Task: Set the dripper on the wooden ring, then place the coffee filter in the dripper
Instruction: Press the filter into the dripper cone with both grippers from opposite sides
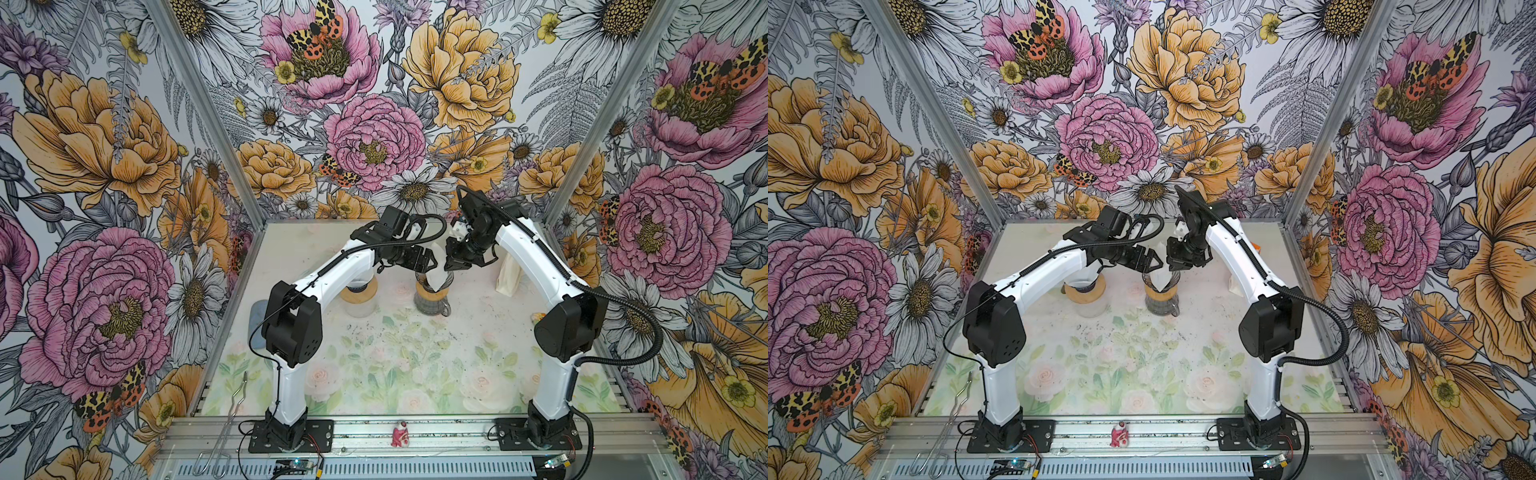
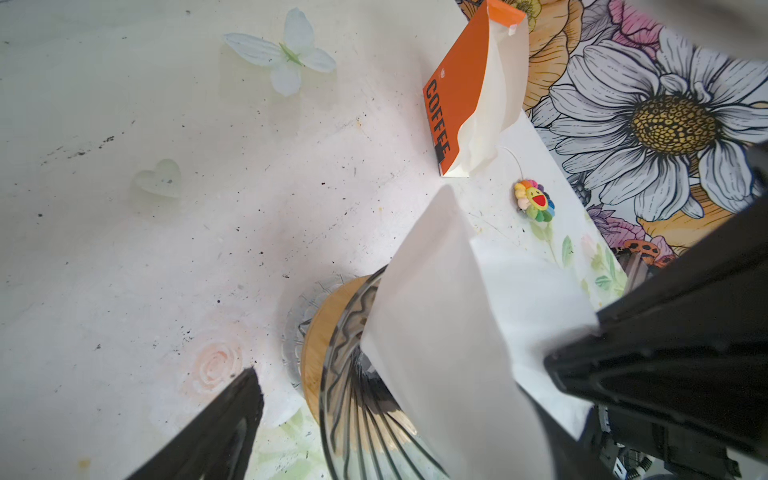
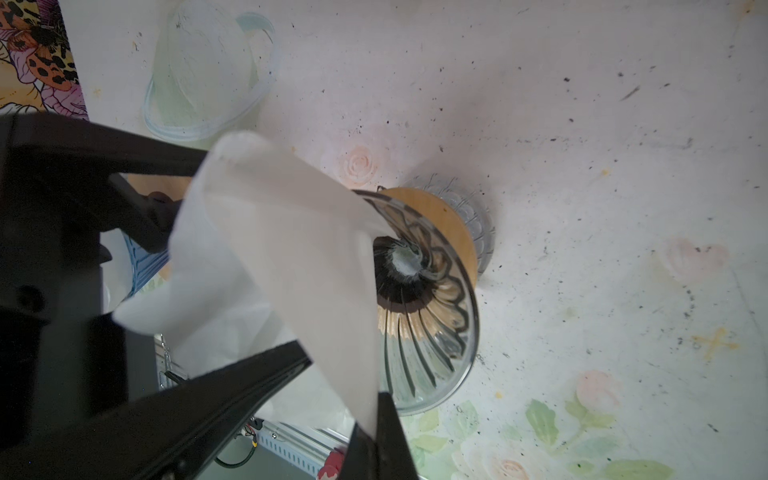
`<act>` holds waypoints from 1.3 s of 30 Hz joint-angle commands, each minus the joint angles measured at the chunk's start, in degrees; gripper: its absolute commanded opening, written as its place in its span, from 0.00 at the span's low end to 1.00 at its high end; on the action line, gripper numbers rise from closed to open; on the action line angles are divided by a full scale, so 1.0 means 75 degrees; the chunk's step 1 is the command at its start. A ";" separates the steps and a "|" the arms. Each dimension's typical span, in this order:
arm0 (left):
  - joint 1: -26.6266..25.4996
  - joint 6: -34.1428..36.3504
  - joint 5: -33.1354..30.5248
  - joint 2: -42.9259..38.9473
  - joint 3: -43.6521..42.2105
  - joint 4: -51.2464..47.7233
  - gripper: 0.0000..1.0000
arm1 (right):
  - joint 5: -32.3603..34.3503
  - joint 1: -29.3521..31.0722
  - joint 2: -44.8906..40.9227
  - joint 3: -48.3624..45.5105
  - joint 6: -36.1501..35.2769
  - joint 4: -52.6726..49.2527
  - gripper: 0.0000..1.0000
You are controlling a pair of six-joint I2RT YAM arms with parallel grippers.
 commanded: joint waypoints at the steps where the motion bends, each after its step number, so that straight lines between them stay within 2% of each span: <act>1: 0.0060 0.0152 -0.0196 -0.0048 0.0166 -0.0148 0.83 | 0.0109 0.0069 -0.0008 0.0212 -0.0142 0.0148 0.03; 9: 0.0106 0.0123 -0.0152 0.0044 0.0150 -0.0154 0.79 | 0.0587 0.0081 -0.0102 0.0217 -0.0165 0.0173 0.12; 15: 0.0107 0.0100 -0.0178 0.0108 0.0182 -0.0193 0.76 | 0.0830 0.0134 -0.0208 0.0085 -0.0212 0.0321 0.15; 27: 0.0119 0.0120 -0.0694 0.0116 0.0223 -0.0598 0.73 | 0.1891 0.0315 -0.0530 -0.0495 -0.0368 0.0681 0.24; 39: 0.0095 0.0026 -0.0776 0.0186 0.0270 -0.0621 0.73 | 0.2035 0.0315 -0.0647 -0.1259 -0.0330 0.1335 0.27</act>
